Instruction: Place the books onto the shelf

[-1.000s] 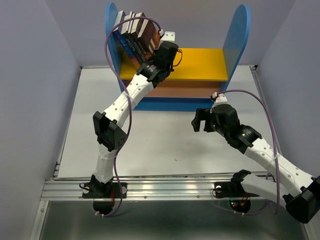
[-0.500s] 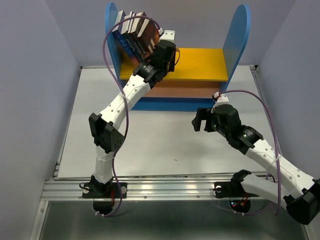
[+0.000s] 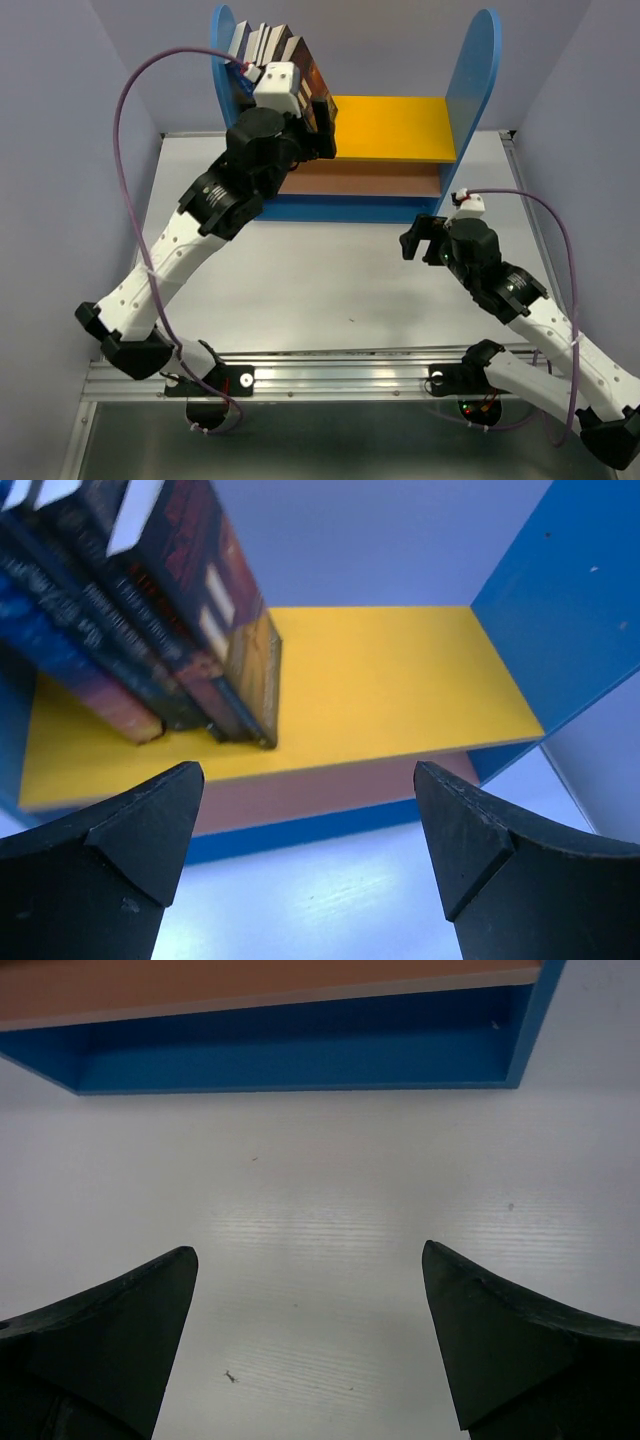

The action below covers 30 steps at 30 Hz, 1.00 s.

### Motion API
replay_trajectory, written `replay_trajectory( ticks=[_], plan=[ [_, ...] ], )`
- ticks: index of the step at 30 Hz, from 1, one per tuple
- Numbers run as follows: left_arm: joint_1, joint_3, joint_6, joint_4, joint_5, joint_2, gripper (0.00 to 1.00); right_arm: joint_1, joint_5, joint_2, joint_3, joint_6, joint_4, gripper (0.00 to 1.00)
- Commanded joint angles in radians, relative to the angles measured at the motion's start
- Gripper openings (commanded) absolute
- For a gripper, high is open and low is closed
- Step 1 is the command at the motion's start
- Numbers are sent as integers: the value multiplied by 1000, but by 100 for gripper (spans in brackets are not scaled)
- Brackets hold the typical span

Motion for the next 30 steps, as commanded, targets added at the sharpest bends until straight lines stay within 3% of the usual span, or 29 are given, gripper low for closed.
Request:
replay_trajectory(
  ticks=[1, 7, 11, 19, 30],
  plan=[
    [4, -258, -152, 19, -129, -147, 99, -7, 167, -66, -6, 62, -88, 100],
    [5, -560, -376, -58, -252, -444, 99, -7, 244, -198, -46, 94, -122, 100],
    [5, -648, -525, -199, -348, -546, 99, -7, 313, -263, -60, 128, -179, 100],
    [7, -745, -671, -297, -359, -570, 99, -7, 330, -261, -58, 159, -219, 100],
    [21, -764, -652, -270, -355, -580, 99, -7, 347, -280, -64, 177, -217, 100]
  ],
)
